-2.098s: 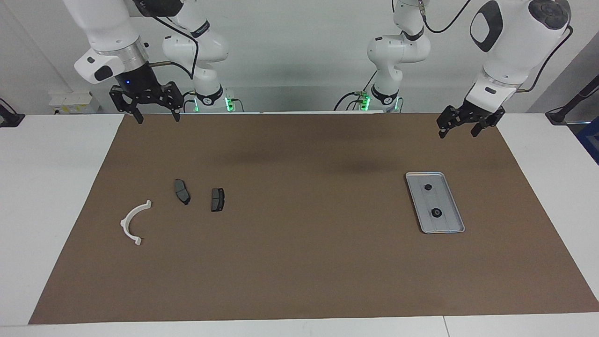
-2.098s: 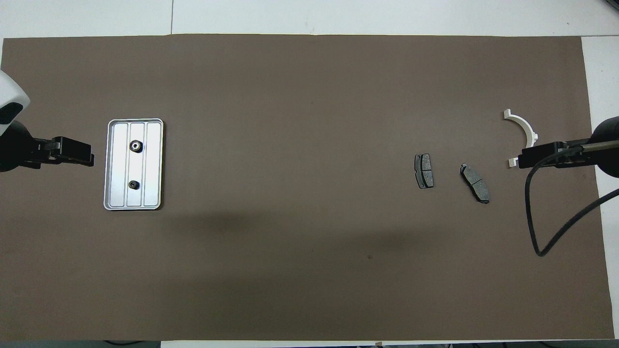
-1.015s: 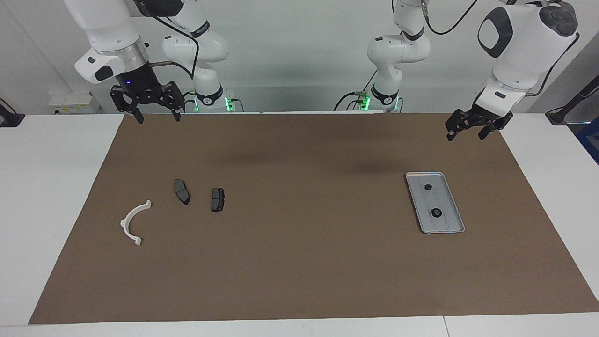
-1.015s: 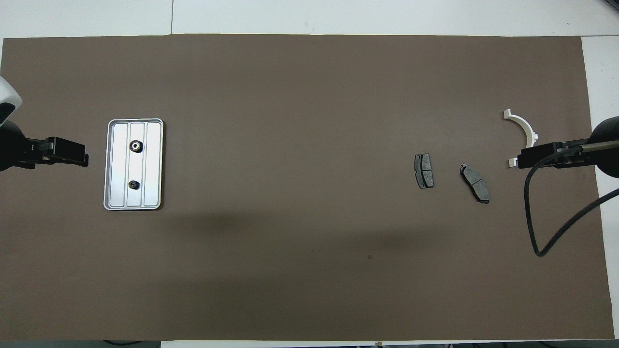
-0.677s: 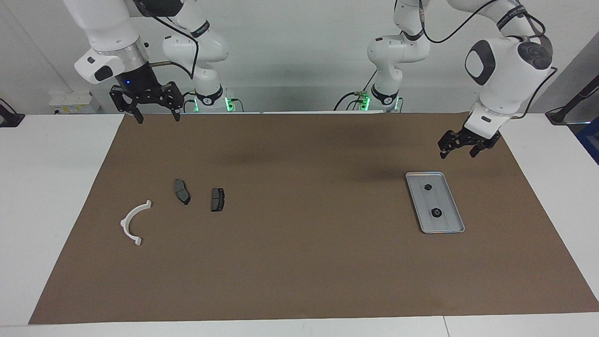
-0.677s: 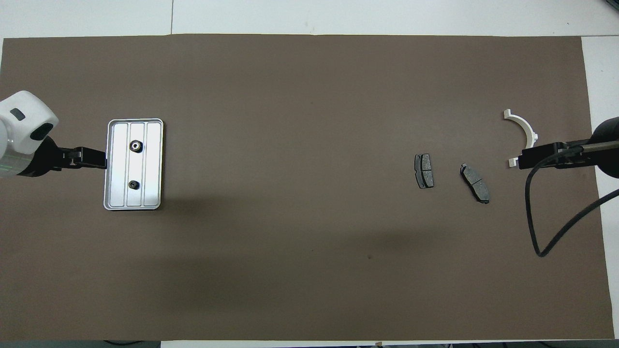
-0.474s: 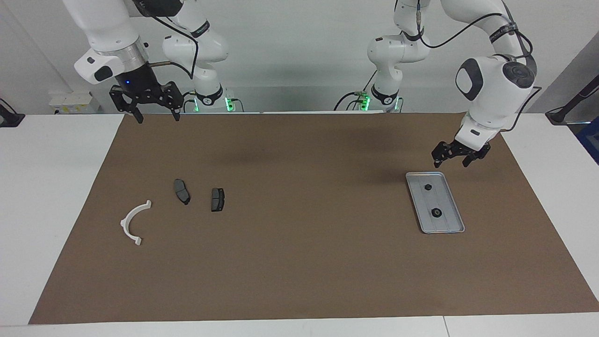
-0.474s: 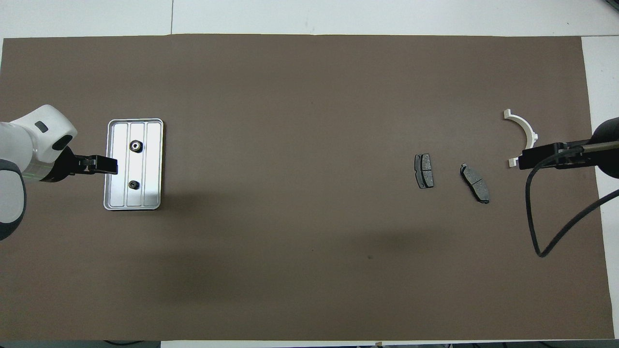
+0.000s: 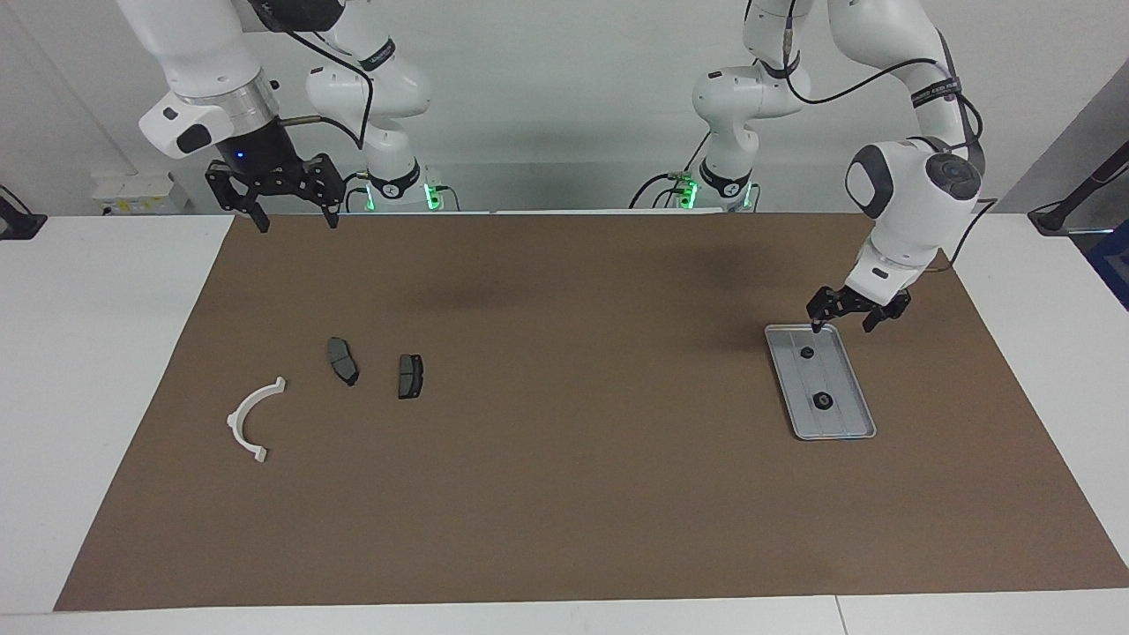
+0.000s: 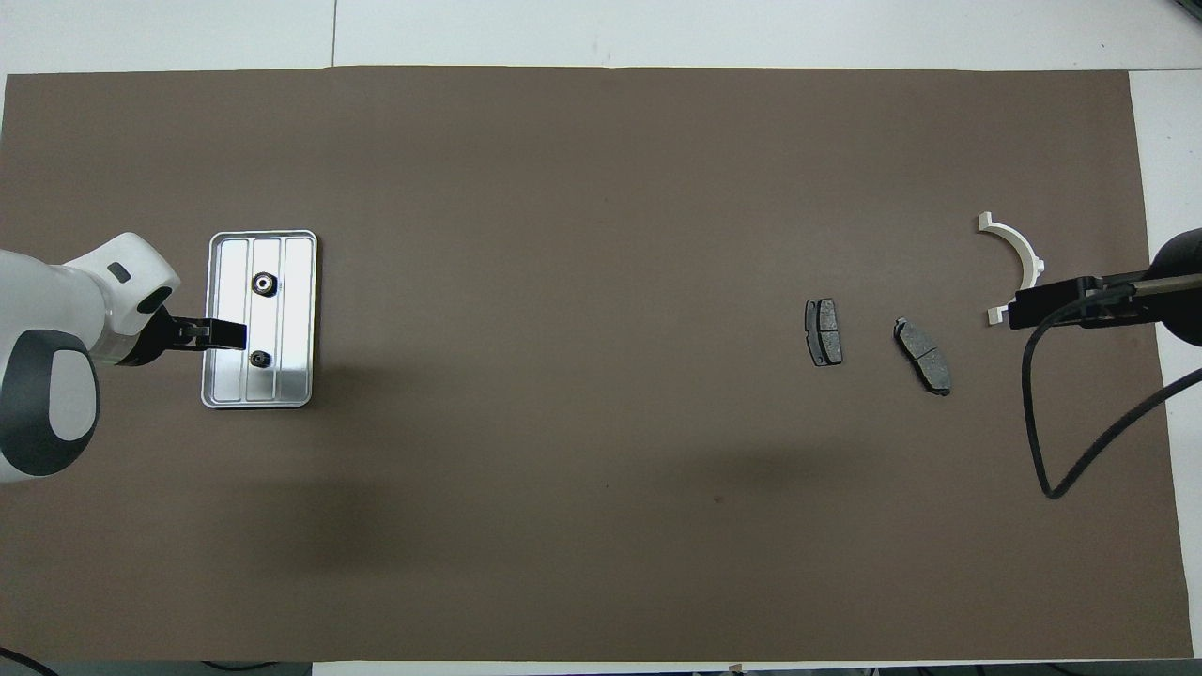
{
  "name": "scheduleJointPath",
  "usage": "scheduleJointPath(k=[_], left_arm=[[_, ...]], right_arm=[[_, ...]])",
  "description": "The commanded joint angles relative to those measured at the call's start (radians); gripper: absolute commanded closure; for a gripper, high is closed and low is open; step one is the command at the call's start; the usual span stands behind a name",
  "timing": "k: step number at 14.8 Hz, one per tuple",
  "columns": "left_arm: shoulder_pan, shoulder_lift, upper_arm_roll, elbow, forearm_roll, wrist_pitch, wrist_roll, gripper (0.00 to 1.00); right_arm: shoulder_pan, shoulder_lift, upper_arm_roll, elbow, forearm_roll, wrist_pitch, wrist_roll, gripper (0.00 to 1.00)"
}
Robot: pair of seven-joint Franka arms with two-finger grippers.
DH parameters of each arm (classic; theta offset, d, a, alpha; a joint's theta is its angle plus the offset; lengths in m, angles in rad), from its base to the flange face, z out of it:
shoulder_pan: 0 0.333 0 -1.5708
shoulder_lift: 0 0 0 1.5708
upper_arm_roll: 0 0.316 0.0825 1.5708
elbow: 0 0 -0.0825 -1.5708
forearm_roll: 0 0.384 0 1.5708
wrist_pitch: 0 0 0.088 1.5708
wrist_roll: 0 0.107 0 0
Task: Place bearing gear from tray to pile
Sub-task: 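Reach the left gripper to the tray and grasp the nearer bearing gear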
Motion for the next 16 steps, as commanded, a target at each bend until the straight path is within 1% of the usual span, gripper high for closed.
scheduleJointPath(k=[1,3,8,11,16], left_arm=[[0.0,0.029,-0.003,-0.027,0.006,0.062,0.012,0.0],[-0.008,0.052,-0.003,-0.034,0.006,0.091,0.006,0.0],[-0.011,0.066,-0.003,-0.073,0.006,0.131,0.002,0.0],[-0.012,0.092,-0.004,-0.074,0.006,0.156,0.0,0.0],[-0.028,0.094,-0.004,-0.094,0.005,0.165,-0.012,0.0]], right_arm=[[-0.012,-0.014,-0.001,-0.009,0.029,-0.014,0.009,0.0],[-0.012,-0.014,-0.001,-0.009,0.029,-0.014,0.009,0.0],[-0.012,-0.016,-0.001,-0.007,0.029,-0.017,0.009,0.0],[-0.012,-0.02,-0.001,-0.007,0.029,-0.018,0.009,0.0],[-0.012,-0.022,-0.001,-0.009,0.029,-0.018,0.011,0.0]])
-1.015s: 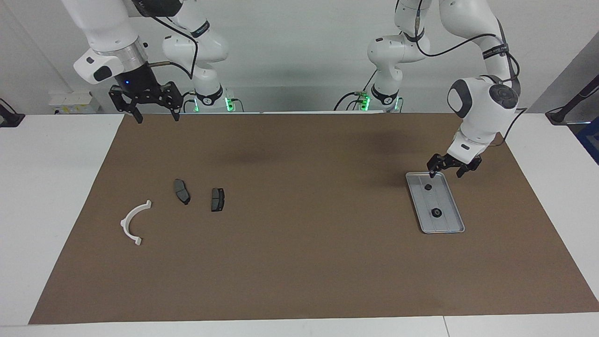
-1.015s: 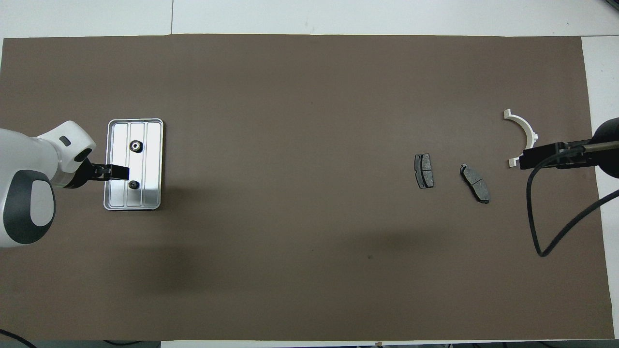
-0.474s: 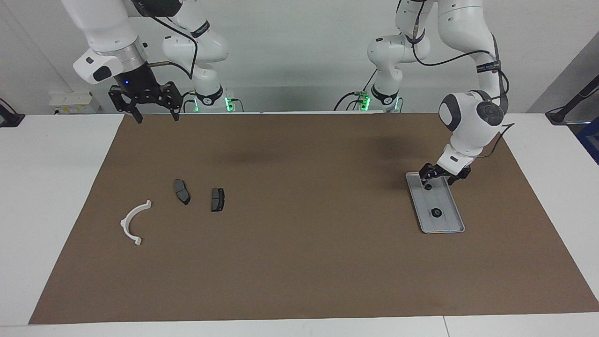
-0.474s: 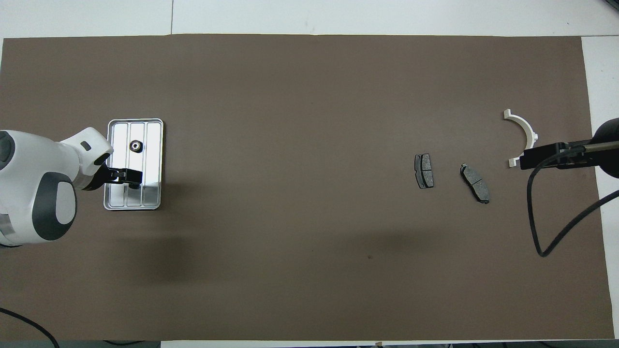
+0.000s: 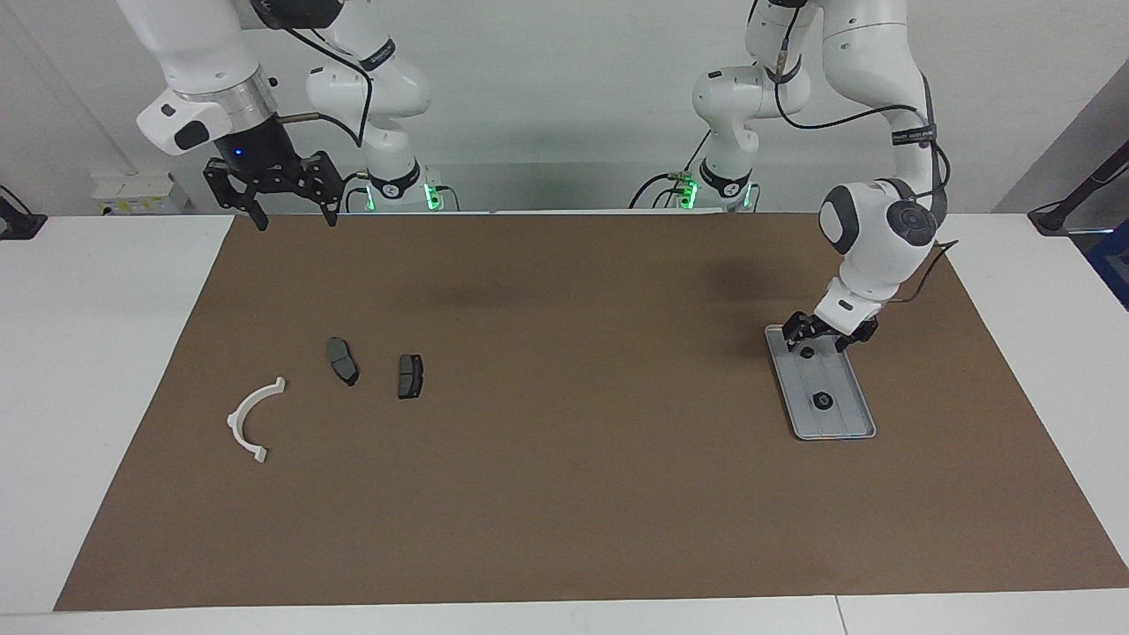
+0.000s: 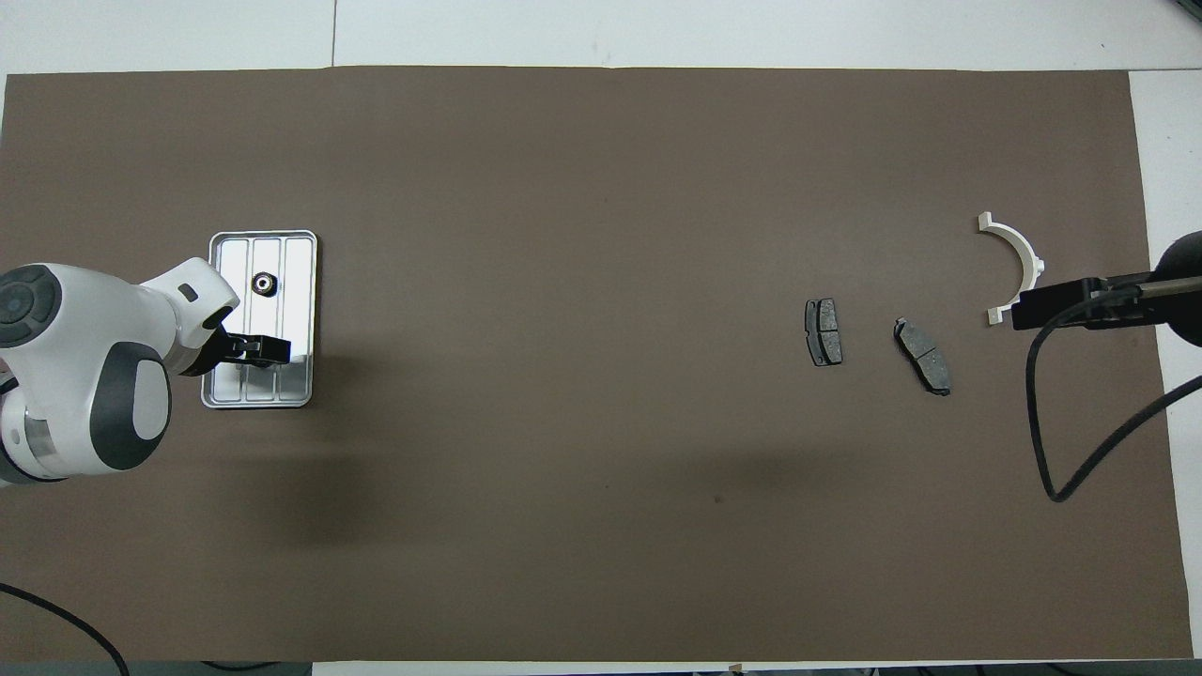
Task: Place bearing gear from tray to pile
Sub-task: 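Reach the left gripper to the tray and grasp the nearer bearing gear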
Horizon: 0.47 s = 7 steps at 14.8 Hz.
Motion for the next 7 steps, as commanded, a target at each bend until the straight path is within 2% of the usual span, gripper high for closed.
scheduleJointPath(k=[1,7], left_arm=[[-0.017,0.001,0.01,-0.031,0.005,0.048,-0.015,0.0],[-0.021,0.001,0.01,-0.045,0.005,0.053,-0.021,0.0]], right_arm=[[-0.012,-0.016,0.0,-0.009,0.029,-0.017,0.011,0.0],[-0.01,-0.022,0.0,-0.016,0.023,-0.015,0.015,0.0]])
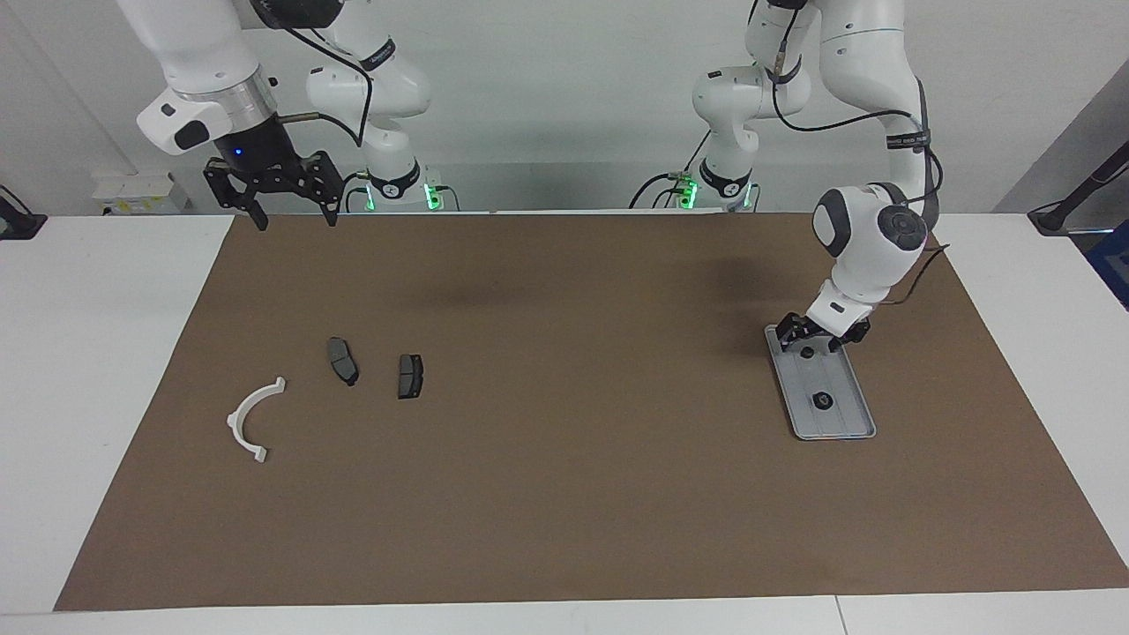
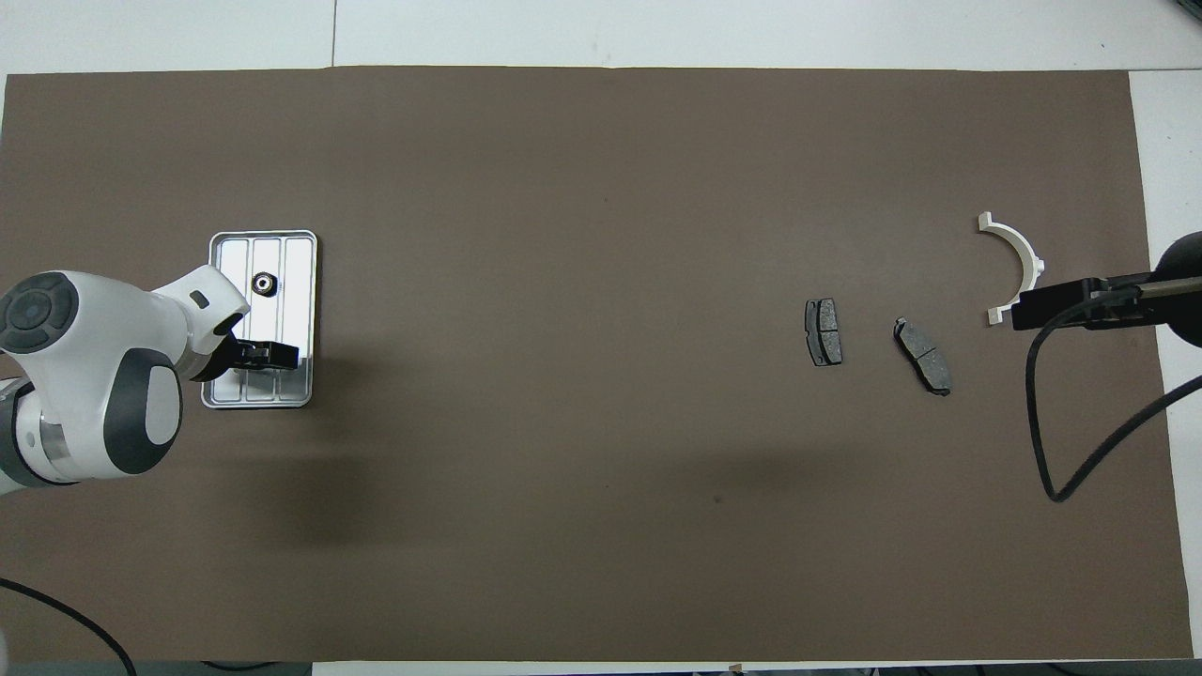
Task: Place bearing gear from tray to pile
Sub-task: 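Lift the bearing gear out of the tray with the left gripper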
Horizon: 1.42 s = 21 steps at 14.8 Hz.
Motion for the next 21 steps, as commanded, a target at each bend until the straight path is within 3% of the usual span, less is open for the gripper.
scheduleJointPath(k=[1,6,10,15,21], left_arm=[[-0.016,-0.006,0.011,-0.025,0.005,0.031,-0.016,0.0],[-0.016,-0.007,0.011,-0.029,0.005,0.031,-0.016,0.02],[-0.014,-0.006,0.013,-0.034,0.005,0.032,-0.015,0.2],[-0.013,-0.003,0.011,-0.026,0.005,0.029,-0.016,1.0],[-0.014,0.003,0.011,0.11,0.003,-0.1,-0.015,1.0]], right_arm=[[-0.01,-0.021,0.0,-0.016,0.023,-0.015,0.013,0.0],[-0.01,-0.024,0.0,-0.025,0.023,-0.015,0.013,0.0],[-0.01,-0.025,0.0,-0.026,0.023,-0.013,0.015,0.0],[-0.041,-0.036,0.0,-0.045,0.023,-0.013,0.007,0.0],[-0.044,-0.036,0.0,-0.043,0.023,-0.013,0.007,0.0]])
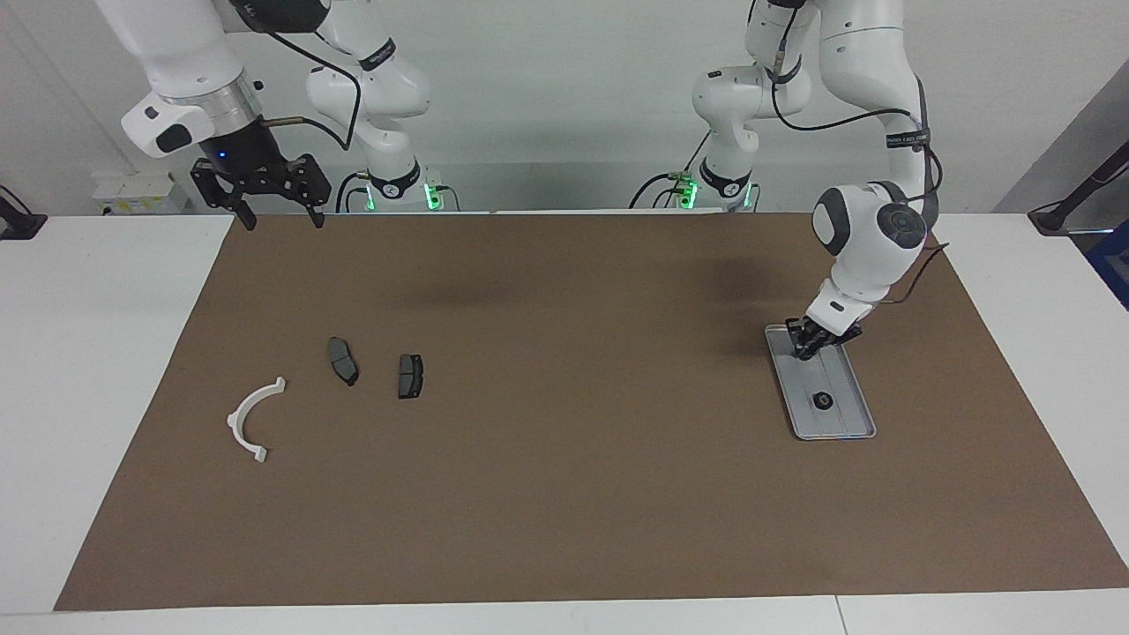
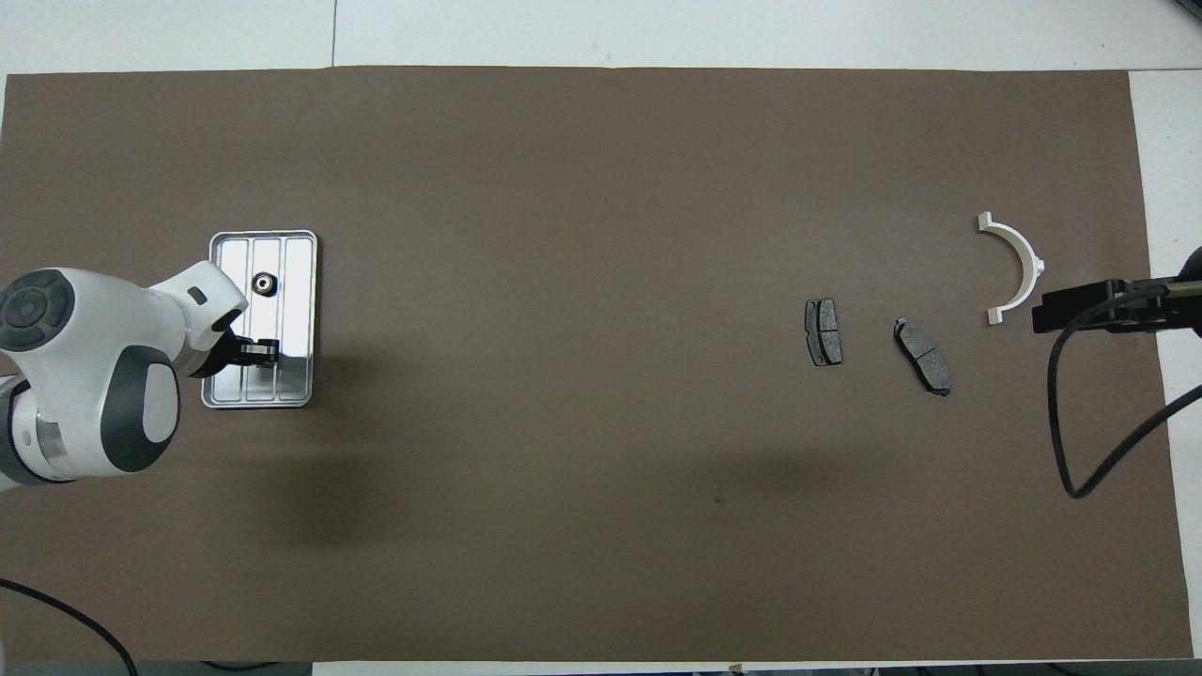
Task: Place bearing gear from tray to pile
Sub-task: 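Lift the bearing gear out of the tray with the left gripper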
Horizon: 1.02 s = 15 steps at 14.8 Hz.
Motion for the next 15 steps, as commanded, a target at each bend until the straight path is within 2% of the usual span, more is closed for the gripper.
scheduleJointPath(k=[1,4,7,9,11,15], left_arm=[[-0.01,0.01,0.009,0.131,0.005,-0.14,-0.011,1.0],[-0.016,0.025,0.006,0.263,-0.038,-0.246,-0.022,1.0],[-0.083,0.03,0.007,0.352,-0.063,-0.296,-0.159,1.0],[-0.166,0.031,0.01,0.377,-0.046,-0.3,-0.292,1.0],[-0.249,0.042,0.009,0.394,0.026,-0.309,-0.463,1.0],[-0.434,0.047,0.009,0.394,0.031,-0.302,-0.722,1.0]], right_arm=[[-0.011,-0.028,0.003,-0.026,0.023,-0.012,0.007,0.0],[-0.008,-0.028,0.003,-0.027,0.023,-0.012,0.01,0.0],[-0.008,-0.028,0.001,-0.027,0.023,-0.012,0.01,0.0],[-0.01,-0.028,0.001,-0.026,0.019,-0.01,0.01,0.0],[-0.008,-0.028,0.001,-0.026,0.014,-0.007,0.01,0.0],[-0.01,-0.028,0.001,-0.026,0.011,-0.007,0.01,0.0]])
